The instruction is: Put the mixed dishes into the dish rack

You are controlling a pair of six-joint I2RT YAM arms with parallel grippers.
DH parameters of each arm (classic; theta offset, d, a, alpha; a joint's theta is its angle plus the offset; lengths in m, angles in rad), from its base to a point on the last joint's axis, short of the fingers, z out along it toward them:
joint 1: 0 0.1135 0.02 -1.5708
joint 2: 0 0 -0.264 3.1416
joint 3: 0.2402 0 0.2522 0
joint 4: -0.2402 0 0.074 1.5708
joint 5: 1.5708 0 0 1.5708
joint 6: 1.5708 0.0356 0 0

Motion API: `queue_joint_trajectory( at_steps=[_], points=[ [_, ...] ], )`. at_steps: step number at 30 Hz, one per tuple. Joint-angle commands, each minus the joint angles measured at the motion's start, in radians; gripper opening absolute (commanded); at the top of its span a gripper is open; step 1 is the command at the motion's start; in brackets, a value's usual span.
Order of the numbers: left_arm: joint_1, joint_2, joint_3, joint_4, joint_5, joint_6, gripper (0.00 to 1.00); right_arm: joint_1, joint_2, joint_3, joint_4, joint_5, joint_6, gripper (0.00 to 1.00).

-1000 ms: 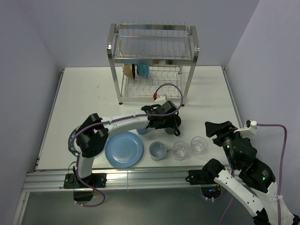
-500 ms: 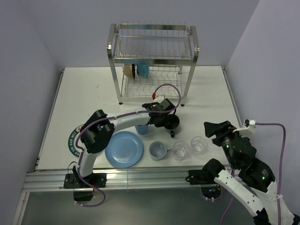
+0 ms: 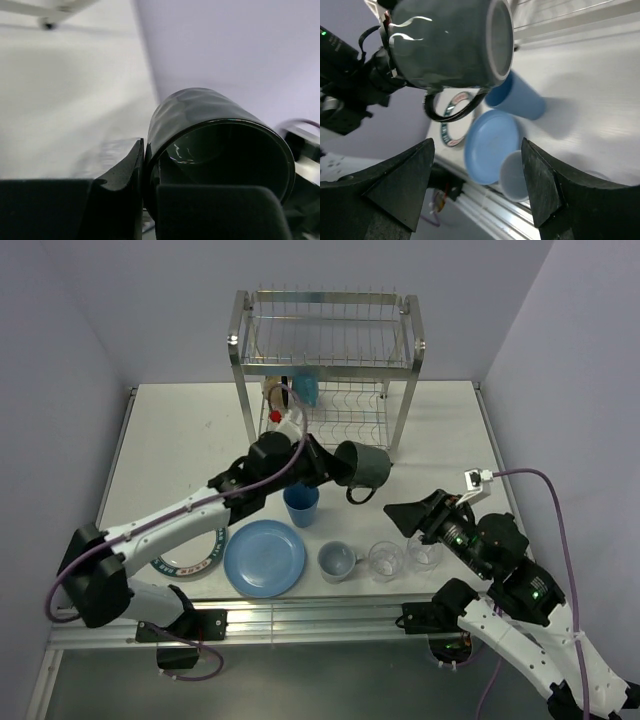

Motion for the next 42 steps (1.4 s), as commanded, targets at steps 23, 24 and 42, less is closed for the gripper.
queue_joint_trajectory(
  at_steps=[23, 24, 42],
  points=[
    [0.001, -0.266, -0.443, 0.999, 0.172, -0.339, 0.00, 0.035, 0.094, -0.351, 0.978, -0.376, 0.322, 0.65],
    [0.001, -0.268, -0.445, 0.995, 0.168, -0.338, 0.00, 0.041, 0.099, -0.352, 0.989, -0.360, 0.324, 0.65],
    [-0.033, -0.191, -0.452, 1.053, 0.157, -0.336, 0.00, 0.176, 0.295, -0.358, 1.279, -0.287, 0.378, 0.26]
  ],
)
